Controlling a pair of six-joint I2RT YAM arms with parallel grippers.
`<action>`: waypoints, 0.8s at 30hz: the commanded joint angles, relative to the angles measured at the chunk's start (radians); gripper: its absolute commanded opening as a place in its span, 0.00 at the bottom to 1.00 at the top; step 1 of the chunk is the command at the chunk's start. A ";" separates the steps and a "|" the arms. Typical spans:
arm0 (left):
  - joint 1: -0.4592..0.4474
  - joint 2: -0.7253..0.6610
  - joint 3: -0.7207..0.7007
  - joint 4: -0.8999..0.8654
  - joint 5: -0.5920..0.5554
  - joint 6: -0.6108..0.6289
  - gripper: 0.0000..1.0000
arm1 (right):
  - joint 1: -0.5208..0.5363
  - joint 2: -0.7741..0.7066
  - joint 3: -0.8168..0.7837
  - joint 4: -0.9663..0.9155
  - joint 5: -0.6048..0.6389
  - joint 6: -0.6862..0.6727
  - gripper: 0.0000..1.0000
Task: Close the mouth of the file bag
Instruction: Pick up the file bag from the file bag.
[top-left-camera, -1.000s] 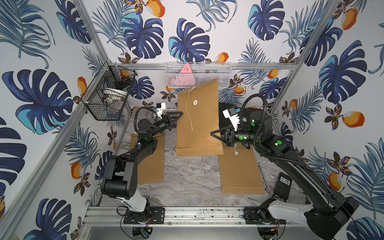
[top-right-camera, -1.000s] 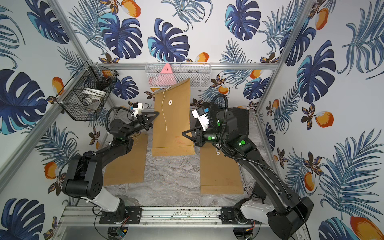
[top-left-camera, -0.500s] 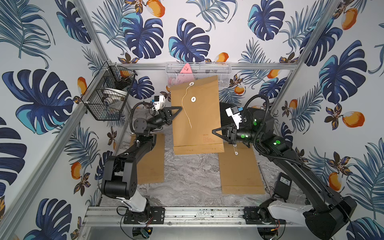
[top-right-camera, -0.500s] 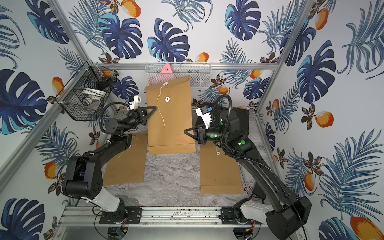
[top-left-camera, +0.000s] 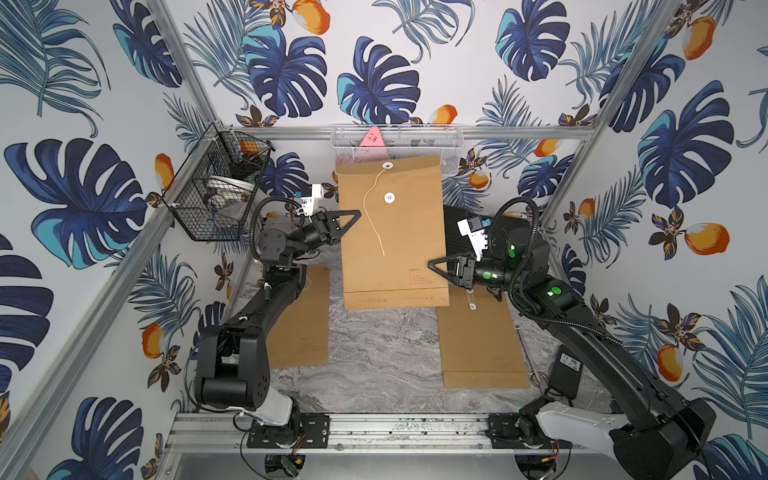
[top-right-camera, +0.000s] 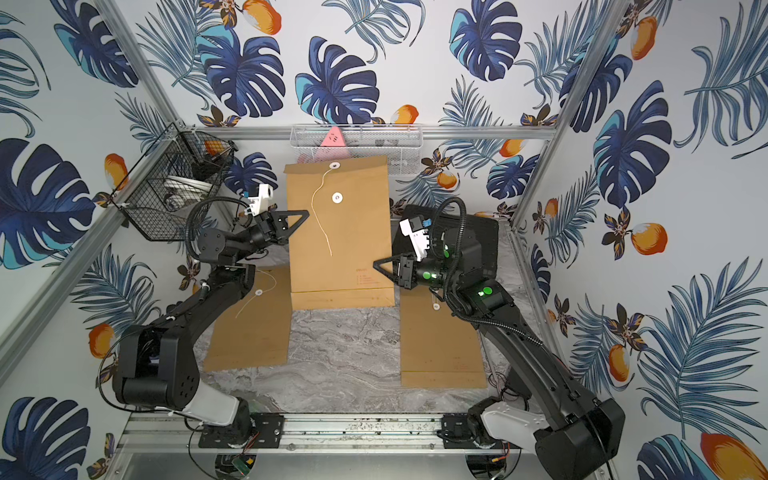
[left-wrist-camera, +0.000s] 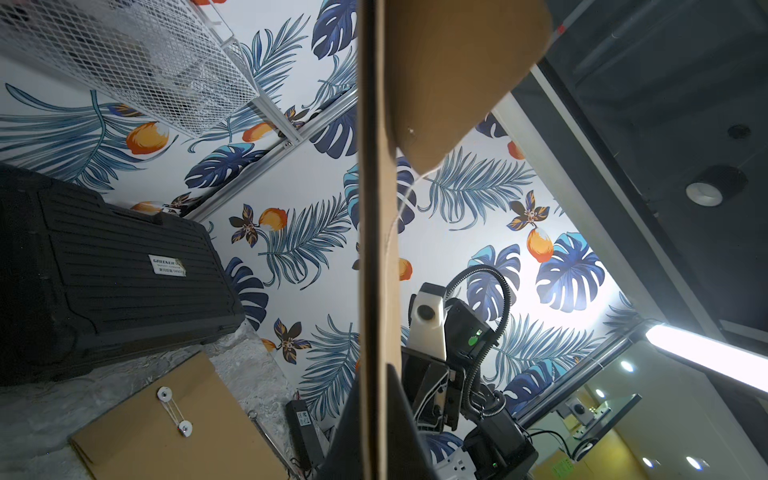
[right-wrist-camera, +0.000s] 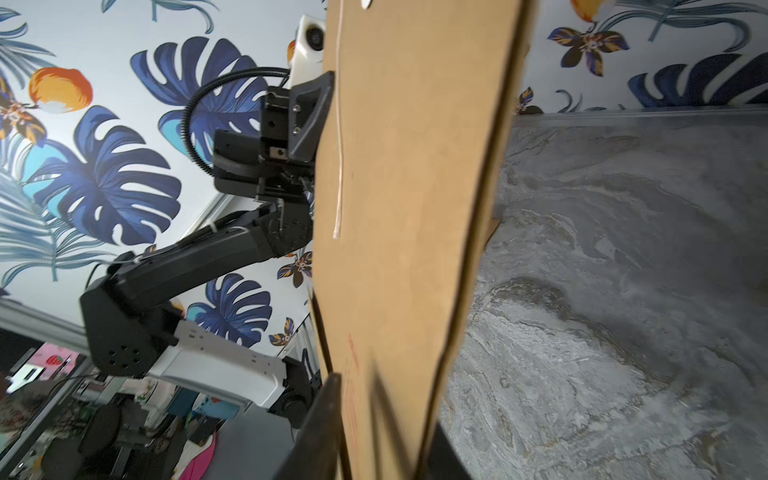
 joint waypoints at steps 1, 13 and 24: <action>0.000 -0.056 0.032 -0.272 -0.009 0.277 0.00 | -0.002 -0.004 0.042 -0.120 0.240 -0.027 0.39; -0.135 -0.174 0.227 -0.960 -0.161 0.929 0.00 | 0.079 -0.006 0.100 -0.156 0.563 0.042 0.49; -0.253 -0.204 0.266 -1.000 -0.251 0.916 0.00 | 0.457 0.086 0.033 0.160 0.829 -0.034 0.49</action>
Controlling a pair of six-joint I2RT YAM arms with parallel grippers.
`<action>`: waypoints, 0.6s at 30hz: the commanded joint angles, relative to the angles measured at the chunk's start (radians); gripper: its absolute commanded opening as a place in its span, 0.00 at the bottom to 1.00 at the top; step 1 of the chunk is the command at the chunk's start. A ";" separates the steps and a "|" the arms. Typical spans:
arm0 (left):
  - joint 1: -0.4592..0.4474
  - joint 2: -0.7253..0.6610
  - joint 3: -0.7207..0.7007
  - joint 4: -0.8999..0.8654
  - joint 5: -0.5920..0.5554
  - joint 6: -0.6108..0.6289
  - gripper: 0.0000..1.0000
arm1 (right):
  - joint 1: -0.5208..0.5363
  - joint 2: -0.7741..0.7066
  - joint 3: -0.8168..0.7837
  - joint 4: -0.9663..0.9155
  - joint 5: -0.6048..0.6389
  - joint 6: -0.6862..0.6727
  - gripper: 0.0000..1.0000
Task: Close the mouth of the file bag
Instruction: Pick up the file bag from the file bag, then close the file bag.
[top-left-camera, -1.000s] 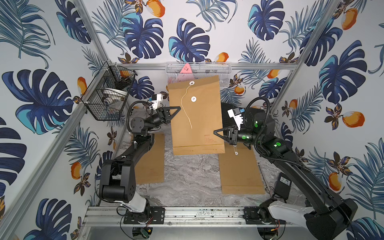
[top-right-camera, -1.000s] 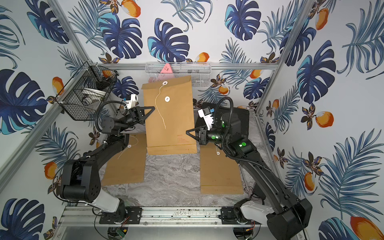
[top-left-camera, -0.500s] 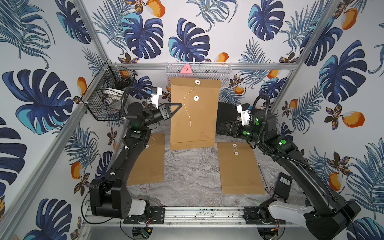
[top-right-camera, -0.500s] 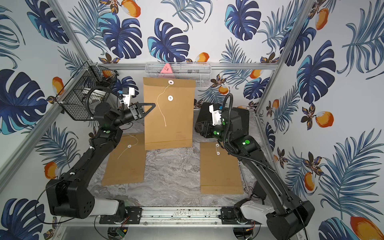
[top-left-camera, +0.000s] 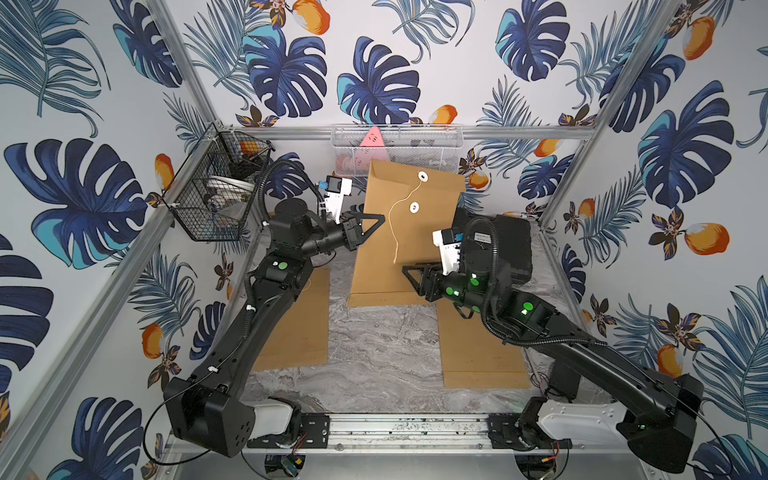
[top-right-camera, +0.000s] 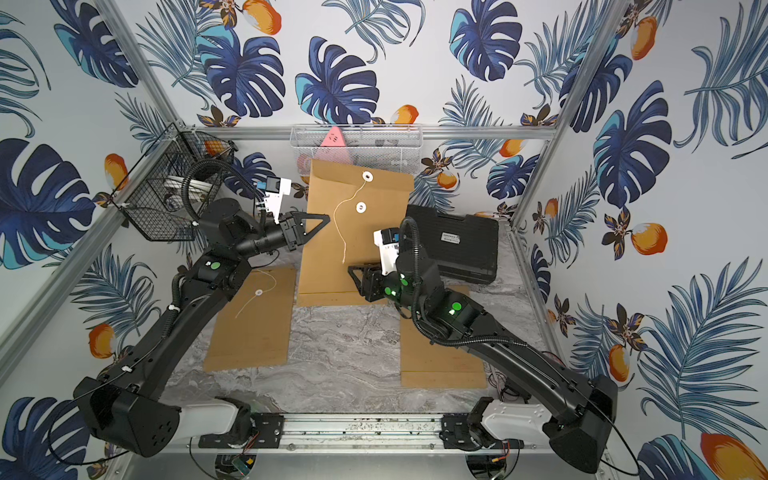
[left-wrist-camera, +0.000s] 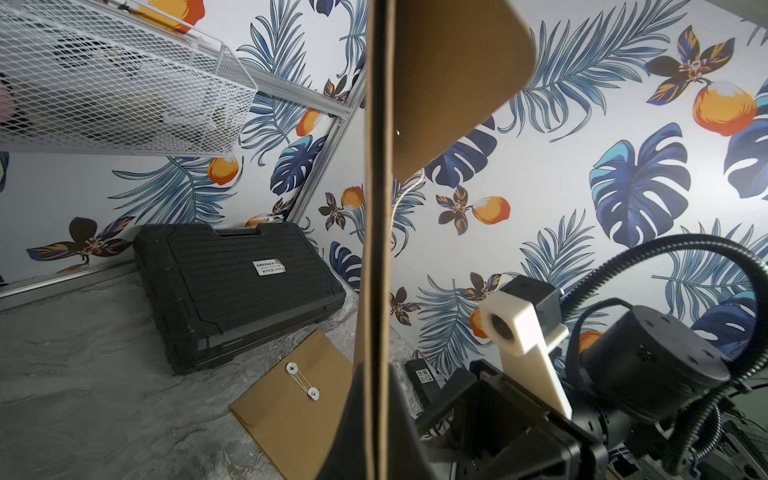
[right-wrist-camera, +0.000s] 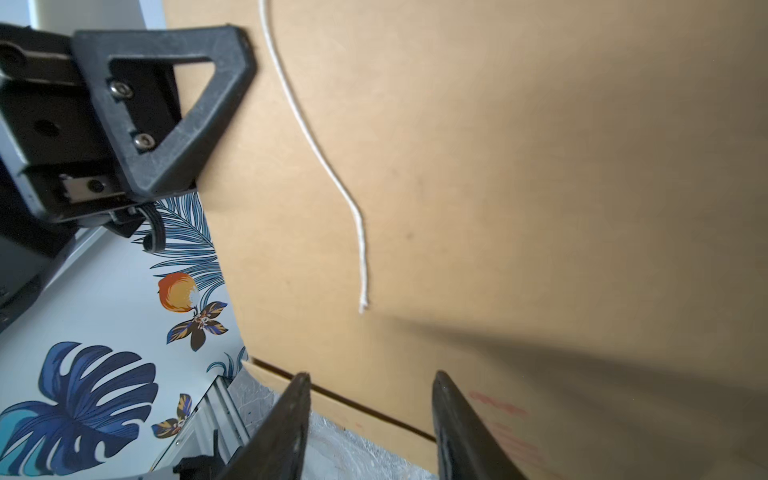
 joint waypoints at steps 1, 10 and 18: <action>-0.028 -0.017 0.010 0.011 -0.031 0.018 0.00 | 0.035 0.036 0.017 0.112 0.127 -0.012 0.48; -0.098 -0.032 0.020 -0.004 -0.065 0.037 0.00 | 0.085 0.135 0.097 0.075 0.395 0.025 0.33; -0.104 -0.042 0.086 -0.138 -0.109 0.166 0.00 | 0.085 0.099 0.027 0.157 0.366 -0.020 0.05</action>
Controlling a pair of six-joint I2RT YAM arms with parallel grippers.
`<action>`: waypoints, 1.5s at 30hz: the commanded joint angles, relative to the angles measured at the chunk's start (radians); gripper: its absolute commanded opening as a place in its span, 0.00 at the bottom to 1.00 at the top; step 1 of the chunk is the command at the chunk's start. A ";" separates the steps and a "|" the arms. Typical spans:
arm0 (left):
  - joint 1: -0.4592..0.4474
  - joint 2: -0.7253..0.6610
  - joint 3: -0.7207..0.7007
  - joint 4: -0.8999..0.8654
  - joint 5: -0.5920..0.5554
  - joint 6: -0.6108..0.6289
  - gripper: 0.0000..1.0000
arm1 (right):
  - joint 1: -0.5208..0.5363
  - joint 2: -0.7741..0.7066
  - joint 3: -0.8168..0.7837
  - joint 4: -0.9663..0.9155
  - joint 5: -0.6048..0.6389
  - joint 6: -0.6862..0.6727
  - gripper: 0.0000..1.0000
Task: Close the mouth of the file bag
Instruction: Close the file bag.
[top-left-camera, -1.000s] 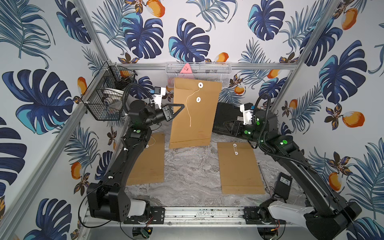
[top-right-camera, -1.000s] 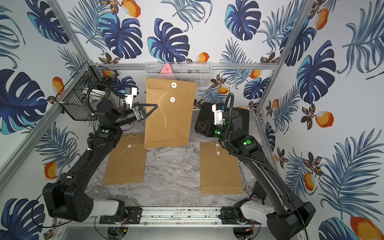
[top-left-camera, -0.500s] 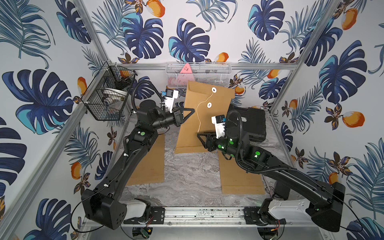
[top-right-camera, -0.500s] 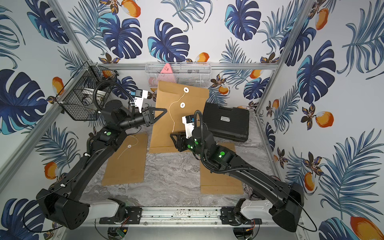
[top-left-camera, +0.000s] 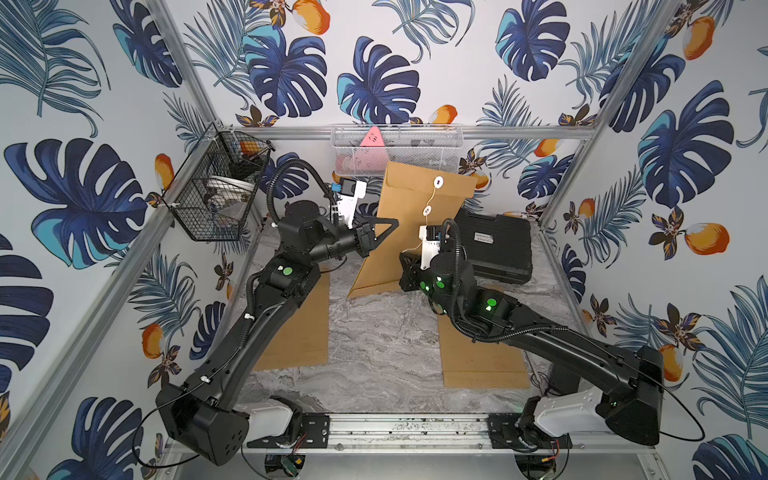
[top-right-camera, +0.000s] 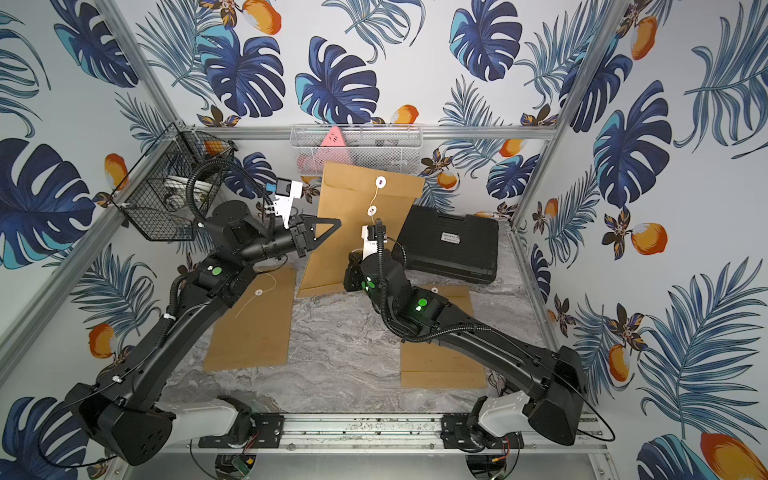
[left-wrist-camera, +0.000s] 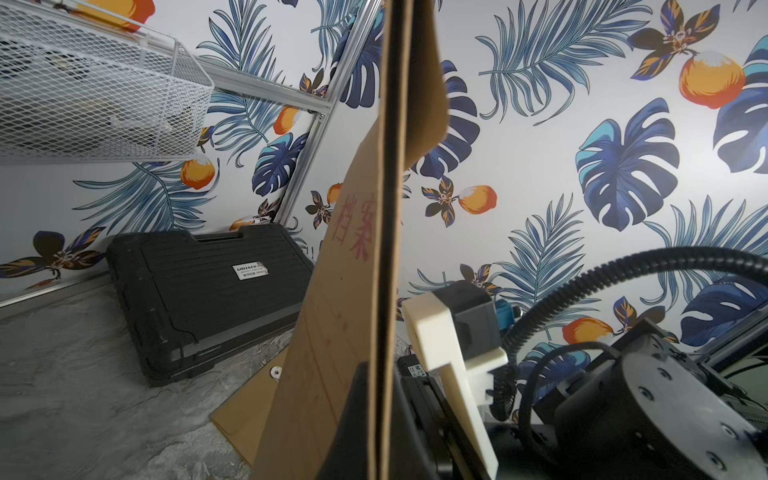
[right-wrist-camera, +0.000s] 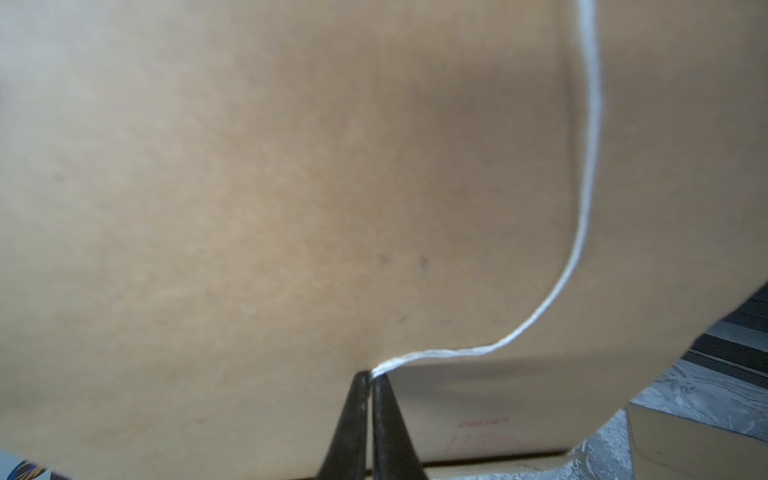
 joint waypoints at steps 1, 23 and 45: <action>-0.001 -0.012 0.036 -0.056 -0.033 0.104 0.00 | 0.000 -0.040 -0.045 0.092 -0.023 -0.032 0.05; 0.000 -0.035 0.065 0.001 -0.077 0.149 0.00 | -0.346 -0.256 -0.224 0.142 -0.687 0.074 0.41; -0.015 -0.047 -0.017 0.156 -0.078 0.044 0.00 | -0.318 -0.027 -0.192 0.464 -0.604 0.429 0.37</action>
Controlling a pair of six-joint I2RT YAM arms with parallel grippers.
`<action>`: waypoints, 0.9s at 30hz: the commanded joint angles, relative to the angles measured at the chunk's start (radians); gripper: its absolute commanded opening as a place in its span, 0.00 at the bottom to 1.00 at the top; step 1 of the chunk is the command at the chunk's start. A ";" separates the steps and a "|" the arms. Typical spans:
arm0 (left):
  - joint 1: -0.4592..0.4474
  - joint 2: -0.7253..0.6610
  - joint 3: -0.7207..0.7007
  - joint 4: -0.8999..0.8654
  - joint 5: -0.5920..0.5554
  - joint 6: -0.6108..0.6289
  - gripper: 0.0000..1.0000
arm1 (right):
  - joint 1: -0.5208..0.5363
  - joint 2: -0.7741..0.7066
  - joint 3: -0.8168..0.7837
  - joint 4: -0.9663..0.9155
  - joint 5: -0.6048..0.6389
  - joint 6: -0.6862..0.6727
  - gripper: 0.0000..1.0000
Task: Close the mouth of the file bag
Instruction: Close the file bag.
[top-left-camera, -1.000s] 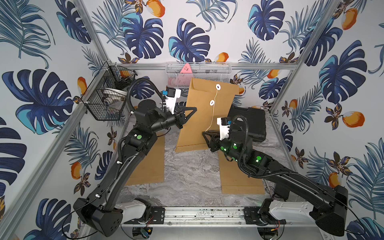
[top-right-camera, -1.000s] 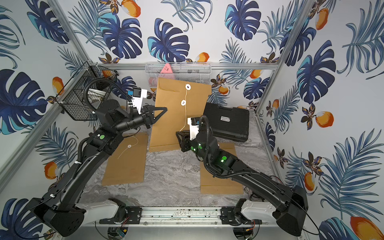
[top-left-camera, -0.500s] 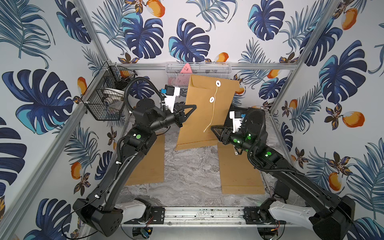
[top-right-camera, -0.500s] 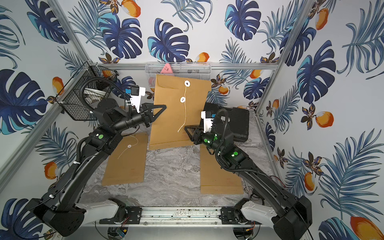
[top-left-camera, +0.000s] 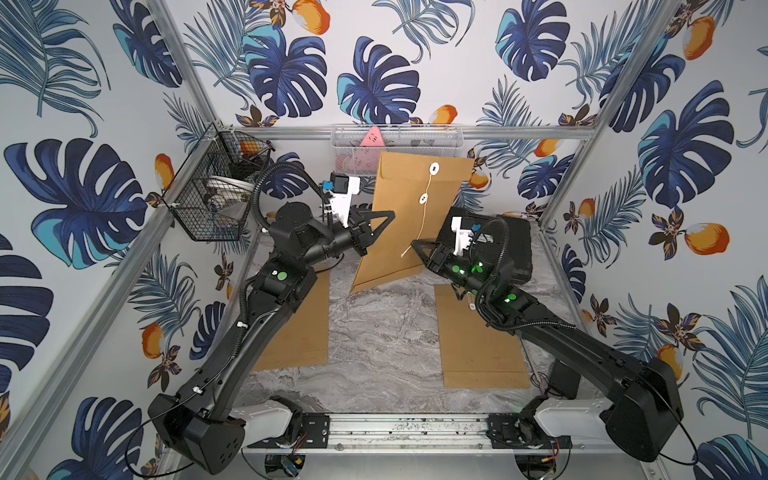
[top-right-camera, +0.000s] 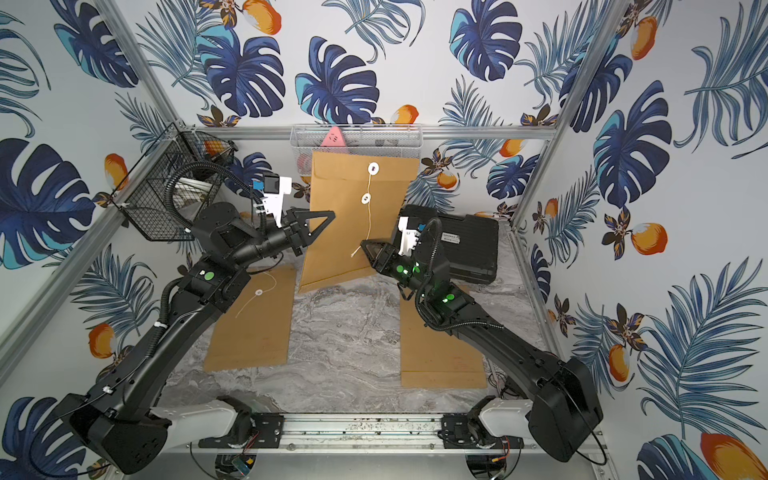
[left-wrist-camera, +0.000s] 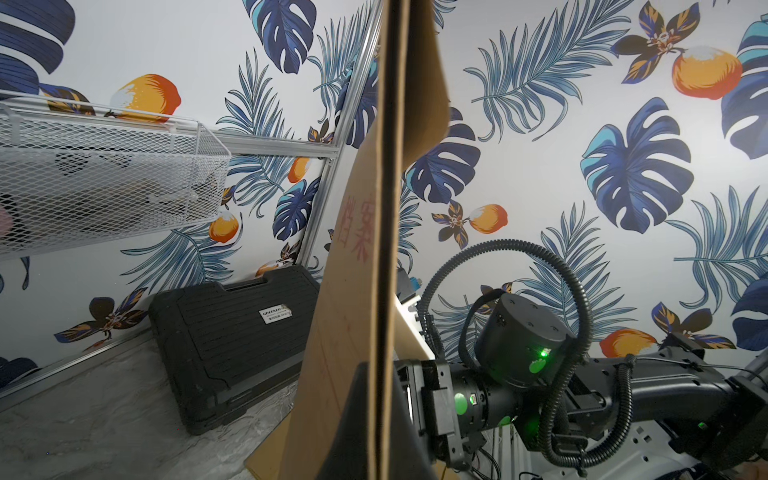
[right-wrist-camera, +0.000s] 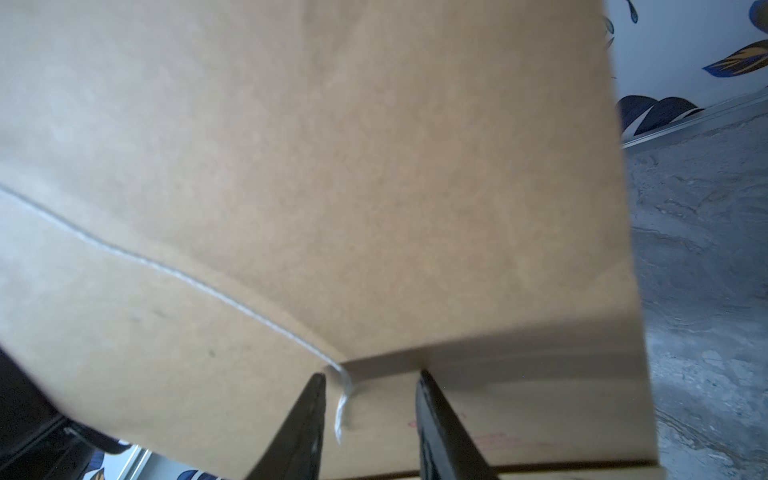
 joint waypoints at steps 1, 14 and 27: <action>-0.004 -0.009 0.007 0.070 0.000 0.001 0.00 | 0.015 0.020 0.019 0.063 0.028 0.016 0.36; -0.006 -0.014 0.015 0.085 -0.003 -0.005 0.00 | 0.042 0.071 0.037 0.108 0.132 0.015 0.24; -0.006 -0.009 0.028 0.052 -0.015 0.006 0.00 | 0.046 0.079 0.038 0.100 0.144 -0.020 0.06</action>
